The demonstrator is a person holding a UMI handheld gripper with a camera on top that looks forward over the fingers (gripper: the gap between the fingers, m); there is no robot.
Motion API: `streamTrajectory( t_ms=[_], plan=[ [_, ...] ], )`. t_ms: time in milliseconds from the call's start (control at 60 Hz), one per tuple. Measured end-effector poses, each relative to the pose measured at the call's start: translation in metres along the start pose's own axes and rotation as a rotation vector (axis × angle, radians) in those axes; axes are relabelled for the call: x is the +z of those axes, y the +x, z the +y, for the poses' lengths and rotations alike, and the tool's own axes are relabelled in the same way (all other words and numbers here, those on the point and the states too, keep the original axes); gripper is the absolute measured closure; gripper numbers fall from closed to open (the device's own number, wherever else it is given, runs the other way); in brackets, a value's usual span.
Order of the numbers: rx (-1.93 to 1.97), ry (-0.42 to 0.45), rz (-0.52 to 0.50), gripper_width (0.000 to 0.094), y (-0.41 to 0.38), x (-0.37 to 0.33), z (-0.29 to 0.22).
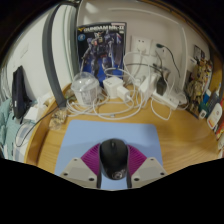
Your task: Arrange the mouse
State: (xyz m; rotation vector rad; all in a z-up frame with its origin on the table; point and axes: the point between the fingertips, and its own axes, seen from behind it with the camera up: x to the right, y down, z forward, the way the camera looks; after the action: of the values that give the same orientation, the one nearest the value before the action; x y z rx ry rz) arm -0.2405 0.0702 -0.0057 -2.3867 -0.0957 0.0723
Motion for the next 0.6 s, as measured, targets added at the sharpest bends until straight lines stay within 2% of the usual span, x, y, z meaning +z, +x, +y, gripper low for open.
streamTrajectory(
  t_ms=[50, 67, 83, 100, 133, 183, 200, 217, 267, 300, 600],
  plan=[
    [-0.021, 0.020, 0.013, 0.0562, 0.002, 0.000, -0.001],
    [-0.020, 0.023, 0.015, 0.0524, 0.002, 0.000, -0.002],
    [-0.018, 0.021, 0.018, 0.0531, 0.002, 0.000, -0.001],
    [-0.015, 0.021, 0.018, 0.0473, 0.002, 0.000, -0.001],
    [-0.008, 0.020, 0.016, 0.0487, 0.001, 0.000, -0.001],
    [0.001, 0.011, 0.014, 0.0439, 0.002, 0.000, 0.000],
    [0.003, 0.005, 0.015, 0.0359, 0.002, -0.001, 0.000],
    [0.004, -0.003, 0.018, 0.0345, 0.004, -0.001, 0.000],
    [-0.001, -0.028, 0.032, 0.0165, 0.009, -0.005, 0.001],
    [-0.004, -0.023, 0.031, 0.0097, 0.009, -0.010, -0.003],
    [0.033, 0.130, -0.003, 0.0086, 0.035, -0.124, -0.086]
  ],
)
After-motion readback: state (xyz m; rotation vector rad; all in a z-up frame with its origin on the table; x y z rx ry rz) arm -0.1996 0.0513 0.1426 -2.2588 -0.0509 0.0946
